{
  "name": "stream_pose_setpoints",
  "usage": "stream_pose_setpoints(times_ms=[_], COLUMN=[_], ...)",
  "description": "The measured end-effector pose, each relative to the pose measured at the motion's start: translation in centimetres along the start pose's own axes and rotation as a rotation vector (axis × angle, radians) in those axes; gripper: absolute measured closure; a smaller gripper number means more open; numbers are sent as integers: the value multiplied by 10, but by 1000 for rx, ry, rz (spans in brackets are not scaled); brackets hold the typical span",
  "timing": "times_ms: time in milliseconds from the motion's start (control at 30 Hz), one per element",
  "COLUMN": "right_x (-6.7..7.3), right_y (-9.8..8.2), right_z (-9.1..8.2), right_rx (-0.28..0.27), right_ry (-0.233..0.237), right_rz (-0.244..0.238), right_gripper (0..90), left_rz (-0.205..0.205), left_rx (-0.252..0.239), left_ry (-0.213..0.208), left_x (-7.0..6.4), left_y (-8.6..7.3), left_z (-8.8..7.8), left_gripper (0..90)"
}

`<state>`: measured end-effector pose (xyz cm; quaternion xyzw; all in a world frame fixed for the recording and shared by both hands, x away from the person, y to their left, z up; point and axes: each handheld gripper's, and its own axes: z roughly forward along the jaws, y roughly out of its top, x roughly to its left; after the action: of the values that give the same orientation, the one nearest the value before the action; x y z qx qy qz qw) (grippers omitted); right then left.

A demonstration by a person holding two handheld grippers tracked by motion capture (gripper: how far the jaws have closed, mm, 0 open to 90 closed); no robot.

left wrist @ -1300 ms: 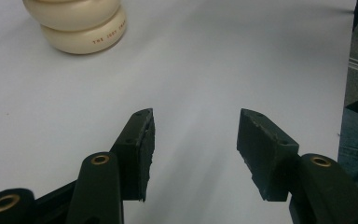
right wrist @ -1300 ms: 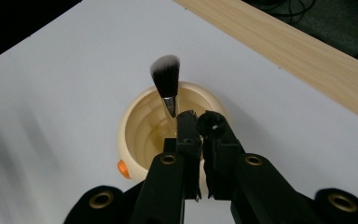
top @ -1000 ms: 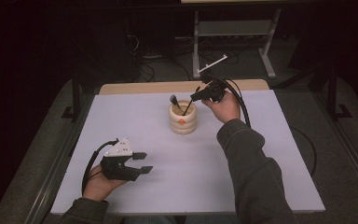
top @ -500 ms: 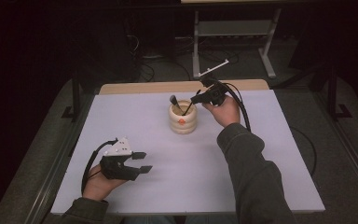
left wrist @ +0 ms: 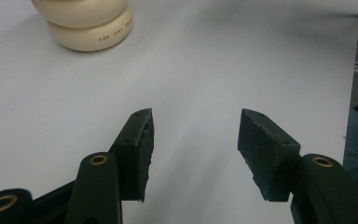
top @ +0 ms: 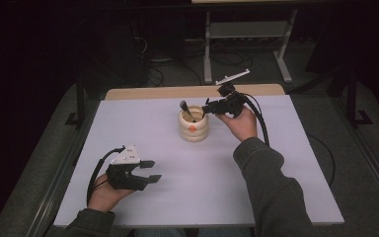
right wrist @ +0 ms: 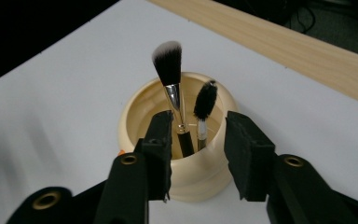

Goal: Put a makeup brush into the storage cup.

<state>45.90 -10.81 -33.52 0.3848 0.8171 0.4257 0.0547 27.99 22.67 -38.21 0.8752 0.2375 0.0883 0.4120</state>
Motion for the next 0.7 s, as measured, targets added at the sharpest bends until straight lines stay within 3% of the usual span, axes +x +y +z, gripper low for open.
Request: stream_pose_setpoints(times_ms=[233,433,700], right_x=[-2,-6,-9], right_y=[-14,-26,-45], right_z=[-13,-23,-32], right_rx=[-48,-70,-81], right_ry=[11,21,14], right_rz=[21,29,30], right_gripper=[452,396,367], left_rz=[-9,-5,-38], left_rx=[-8,13,-22], left_ry=[11,18,29], left_x=[3,6,6], left_y=[-1,-2,-3], left_z=[-3,-2,-5], left_gripper=[437,406,364])
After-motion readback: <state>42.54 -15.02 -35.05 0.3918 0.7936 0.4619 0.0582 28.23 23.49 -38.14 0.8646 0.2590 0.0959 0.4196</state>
